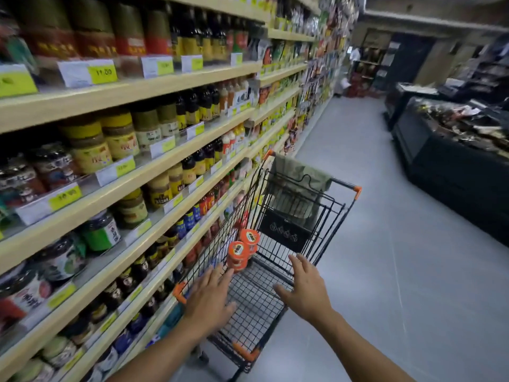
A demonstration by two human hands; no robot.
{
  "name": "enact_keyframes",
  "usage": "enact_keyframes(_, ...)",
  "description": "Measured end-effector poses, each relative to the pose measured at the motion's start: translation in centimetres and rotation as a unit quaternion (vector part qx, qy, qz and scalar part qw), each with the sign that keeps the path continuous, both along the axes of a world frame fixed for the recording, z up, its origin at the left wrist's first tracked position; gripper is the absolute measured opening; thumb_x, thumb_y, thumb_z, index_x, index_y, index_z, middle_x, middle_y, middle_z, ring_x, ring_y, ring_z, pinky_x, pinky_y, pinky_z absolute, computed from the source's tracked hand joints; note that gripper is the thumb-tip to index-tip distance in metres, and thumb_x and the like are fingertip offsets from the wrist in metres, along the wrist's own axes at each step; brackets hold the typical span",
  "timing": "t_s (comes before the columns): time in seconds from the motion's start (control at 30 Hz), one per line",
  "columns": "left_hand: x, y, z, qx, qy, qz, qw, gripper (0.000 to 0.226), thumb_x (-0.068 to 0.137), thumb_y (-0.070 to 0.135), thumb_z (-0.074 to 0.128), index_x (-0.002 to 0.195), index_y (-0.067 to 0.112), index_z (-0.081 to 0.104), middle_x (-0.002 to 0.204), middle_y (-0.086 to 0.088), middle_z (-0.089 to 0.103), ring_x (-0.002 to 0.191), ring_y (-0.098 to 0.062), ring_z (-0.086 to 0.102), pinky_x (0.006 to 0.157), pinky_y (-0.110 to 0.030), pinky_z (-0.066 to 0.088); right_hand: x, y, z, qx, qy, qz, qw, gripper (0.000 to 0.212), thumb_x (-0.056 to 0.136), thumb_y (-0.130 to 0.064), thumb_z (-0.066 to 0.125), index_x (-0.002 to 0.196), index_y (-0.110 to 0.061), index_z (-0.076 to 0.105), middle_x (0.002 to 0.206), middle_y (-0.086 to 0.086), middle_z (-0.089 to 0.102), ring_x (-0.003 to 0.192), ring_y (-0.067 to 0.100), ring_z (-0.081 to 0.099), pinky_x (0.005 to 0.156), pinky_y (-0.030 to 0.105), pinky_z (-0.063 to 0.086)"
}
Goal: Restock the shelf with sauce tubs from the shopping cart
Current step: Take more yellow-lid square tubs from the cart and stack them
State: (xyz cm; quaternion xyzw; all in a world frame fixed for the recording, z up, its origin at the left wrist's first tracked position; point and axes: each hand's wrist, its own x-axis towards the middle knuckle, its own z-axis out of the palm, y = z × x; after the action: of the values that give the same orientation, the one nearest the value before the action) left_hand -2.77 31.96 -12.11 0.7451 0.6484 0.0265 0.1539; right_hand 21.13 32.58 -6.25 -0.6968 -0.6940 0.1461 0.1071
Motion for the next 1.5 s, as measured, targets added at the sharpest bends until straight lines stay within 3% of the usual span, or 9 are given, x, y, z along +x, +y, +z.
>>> enact_keyframes(0.17,0.5,6.5,-2.8,-0.042,-0.015,0.017,0.999,0.088,0.097,0.053,0.054,0.163,0.029,0.0,0.171,-0.006,-0.005,0.157,-0.03,0.005,0.124,-0.052,0.022,1.2,7.7,-2.7,-0.042,-0.016,0.023,0.999,0.096,0.086,-0.066,0.061,0.16,-0.024,0.016,0.167,0.001,0.015,0.152,0.023,0.019,0.123,0.046,0.025)
enact_keyframes(0.4,2.7,16.9,-6.8,-0.107,-0.017,0.064,0.992,0.09,0.097,0.047,0.06,0.163,0.026,0.002,0.171,-0.005,-0.006,0.156,-0.031,0.01,0.124,-0.049,0.025,3.0,20.6,-8.2,-0.108,-0.012,0.084,0.991,0.095,0.088,-0.057,0.064,0.16,-0.023,0.012,0.167,0.004,0.012,0.151,0.024,0.019,0.123,0.043,0.025)
enact_keyframes(0.57,4.0,24.4,-9.7,-0.171,-0.012,0.111,0.979,0.089,0.098,0.047,0.058,0.162,0.027,0.001,0.171,-0.004,-0.006,0.145,-0.03,0.041,0.11,-0.045,0.045,3.6,31.0,-13.0,-0.175,-0.042,0.138,0.974,0.096,0.088,-0.057,0.063,0.161,-0.02,0.011,0.168,0.007,0.01,0.152,0.028,0.017,0.124,0.044,0.022)
enact_keyframes(0.8,4.9,32.3,-17.3,-0.217,-0.004,0.153,0.964,0.097,0.089,0.044,0.071,0.16,0.031,0.007,0.169,-0.004,0.013,0.133,-0.026,0.053,0.097,-0.041,0.055,3.9,42.9,-21.2,-0.263,-0.051,0.179,0.947,0.093,0.089,-0.048,0.066,0.159,-0.014,0.015,0.164,0.014,0.021,0.145,0.032,0.032,0.12,0.043,0.031)
enact_keyframes(0.87,5.1,34.2,-19.5,-0.229,0.013,0.16,0.96,0.103,0.086,0.043,0.074,0.161,0.031,0.004,0.17,-0.004,0.007,0.13,-0.026,0.055,0.093,-0.039,0.056,3.4,45.5,-23.5,-0.275,-0.057,0.187,0.942,0.094,0.089,-0.044,0.068,0.159,-0.016,0.011,0.165,0.014,0.018,0.147,0.034,0.03,0.12,0.045,0.031)
enact_keyframes(1.0,5.8,37.4,-22.8,-0.227,0.035,0.174,0.958,0.106,0.088,0.04,0.073,0.161,0.033,-0.003,0.171,0.001,-0.007,0.125,-0.023,0.059,0.084,-0.034,0.055,2.4,49.0,-28.5,-0.288,-0.049,0.199,0.936,0.108,0.083,-0.037,0.075,0.16,-0.024,0.0,0.167,0.011,0.007,0.147,0.034,0.029,0.115,0.049,0.039)
enact_keyframes(1.13,6.9,39.5,-25.3,-0.227,0.031,0.175,0.958,0.113,0.087,0.033,0.077,0.16,0.035,-0.009,0.17,0.006,-0.011,0.125,-0.023,0.058,0.088,-0.036,0.058,1.4,51.2,-32.2,-0.291,-0.066,0.254,0.92,0.117,0.082,-0.03,0.077,0.158,-0.026,-0.012,0.167,0.012,-0.002,0.143,0.037,0.035,0.107,0.047,0.048)
enact_keyframes(1.27,7.4,41.0,-27.4,-0.256,0.018,0.178,0.95,0.118,0.087,0.043,0.076,0.159,0.033,-0.018,0.168,0.004,-0.023,0.127,-0.029,0.058,0.091,-0.04,0.057,0.5,52.8,-35.0,-0.283,-0.092,0.279,0.913,0.12,0.085,-0.031,0.075,0.157,-0.026,-0.021,0.167,0.004,-0.017,0.137,0.034,0.042,0.102,0.042,0.05)
enact_keyframes(1.5,7.9,42.3,-29.4,-0.23,0.08,0.162,0.956,0.12,0.084,0.048,0.077,0.161,0.024,-0.011,0.168,-0.008,-0.002,0.128,-0.033,0.054,0.088,-0.039,0.056,-0.7,54.2,-38.1,-0.266,-0.106,0.303,0.909,0.127,0.081,-0.043,0.077,0.155,-0.03,-0.025,0.167,0.007,-0.018,0.142,0.04,0.037,0.104,0.048,0.05)
